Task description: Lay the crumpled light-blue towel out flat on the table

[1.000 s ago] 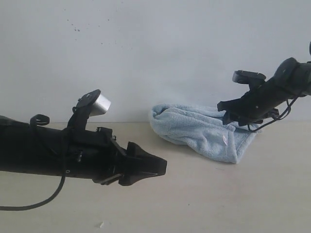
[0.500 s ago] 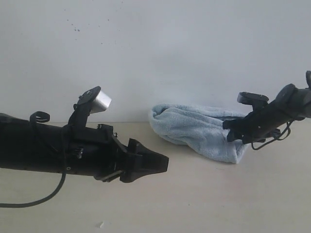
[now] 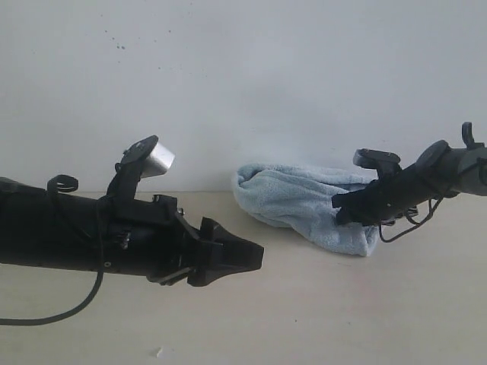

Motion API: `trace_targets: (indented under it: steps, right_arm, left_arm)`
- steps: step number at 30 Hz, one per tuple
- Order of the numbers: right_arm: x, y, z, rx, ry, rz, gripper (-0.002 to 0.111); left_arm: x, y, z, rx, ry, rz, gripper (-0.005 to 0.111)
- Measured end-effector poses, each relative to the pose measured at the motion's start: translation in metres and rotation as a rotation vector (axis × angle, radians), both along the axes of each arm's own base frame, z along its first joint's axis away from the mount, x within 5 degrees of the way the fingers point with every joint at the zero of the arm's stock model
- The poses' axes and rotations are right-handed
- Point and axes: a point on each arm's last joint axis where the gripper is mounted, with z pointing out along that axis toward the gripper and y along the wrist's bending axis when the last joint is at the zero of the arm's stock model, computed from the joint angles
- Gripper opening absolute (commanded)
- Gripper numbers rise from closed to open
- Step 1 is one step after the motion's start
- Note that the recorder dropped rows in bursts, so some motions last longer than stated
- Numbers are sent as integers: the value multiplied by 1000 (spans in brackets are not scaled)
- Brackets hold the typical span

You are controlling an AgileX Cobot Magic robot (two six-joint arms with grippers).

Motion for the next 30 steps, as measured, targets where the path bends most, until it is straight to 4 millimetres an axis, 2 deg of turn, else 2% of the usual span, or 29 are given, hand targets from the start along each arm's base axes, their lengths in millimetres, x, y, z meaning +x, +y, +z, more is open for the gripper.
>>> trace_targets:
  steps: [2, 7, 10, 16, 21, 24, 27, 30]
  right_arm:
    - [1, 1, 0, 3, -3, -2, 43]
    - [1, 1, -3, 2, -3, -3, 8]
    - [1, 1, -2, 4, 2, 1, 0]
    - [-10, 3, 22, -35, 50, 96, 0]
    - [-28, 2, 50, -85, 127, 164, 0]
    - [-47, 0, 64, -88, 164, 174, 0]
    - [-76, -2, 81, -92, 180, 168, 0]
    - [-116, -5, 87, -94, 214, 145, 0]
  left_arm:
    - [0, 0, 0, 0, 0, 0, 59]
    - [0, 0, 0, 0, 0, 0, 59]
    - [0, 0, 0, 0, 0, 0, 59]
    - [0, 0, 1, -2, -4, 0, 57]
    - [-6, 3, 19, -28, -53, 0, 57]
    - [-11, 6, 31, -47, -88, 0, 57]
    - [-17, 9, 44, -66, -125, 0, 57]
    - [-22, 11, 54, -84, -154, -1, 57]
